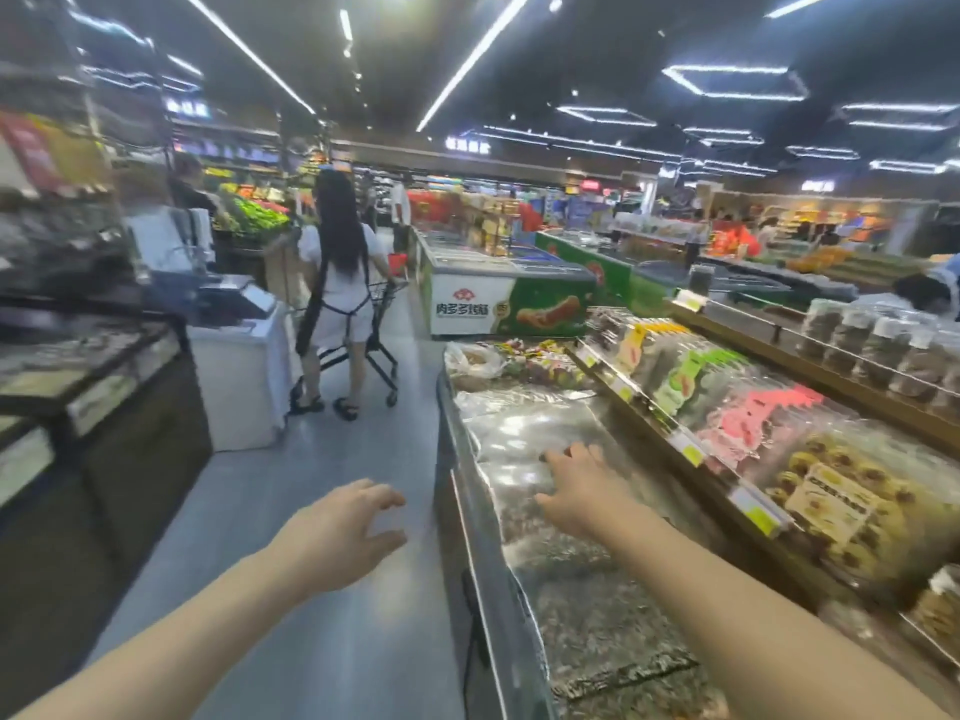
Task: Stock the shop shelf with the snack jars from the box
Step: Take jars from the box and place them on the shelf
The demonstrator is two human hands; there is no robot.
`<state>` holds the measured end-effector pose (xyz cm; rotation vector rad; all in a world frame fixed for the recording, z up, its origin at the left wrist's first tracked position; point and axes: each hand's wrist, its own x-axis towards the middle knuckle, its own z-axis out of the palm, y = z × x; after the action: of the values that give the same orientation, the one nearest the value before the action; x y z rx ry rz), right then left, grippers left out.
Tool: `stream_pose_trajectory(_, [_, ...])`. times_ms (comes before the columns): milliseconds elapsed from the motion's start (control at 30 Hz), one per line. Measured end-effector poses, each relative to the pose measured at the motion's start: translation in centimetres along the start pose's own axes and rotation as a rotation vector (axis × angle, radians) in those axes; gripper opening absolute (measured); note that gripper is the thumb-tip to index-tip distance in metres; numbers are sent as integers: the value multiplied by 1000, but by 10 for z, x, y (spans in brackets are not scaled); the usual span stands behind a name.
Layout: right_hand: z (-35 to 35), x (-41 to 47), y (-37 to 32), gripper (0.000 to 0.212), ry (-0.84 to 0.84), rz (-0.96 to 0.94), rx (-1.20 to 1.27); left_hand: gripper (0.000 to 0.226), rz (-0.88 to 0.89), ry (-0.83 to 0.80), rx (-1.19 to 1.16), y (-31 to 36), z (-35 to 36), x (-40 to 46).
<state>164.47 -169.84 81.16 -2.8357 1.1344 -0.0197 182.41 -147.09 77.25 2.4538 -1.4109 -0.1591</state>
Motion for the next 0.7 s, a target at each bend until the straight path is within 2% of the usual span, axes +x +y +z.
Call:
stream_pose_trajectory(267, [57,8,-252,61,-89,-314,5,53,-321,64,10,-213,-39,-152])
stream_pose_trajectory(333, [77,1,-317,61,-108,-404,3,49,-405,77,11,-254,-47,-195])
stream_pose_trajectory(533, [136,-40,-479,60,-188,-662,-25,49,-641,80,-20,-343,-53,-310])
stream_pose_trajectory(700, [182,-65,-570,56,-272,-838,-80,50,-819,93,-115,-385,-37,-374])
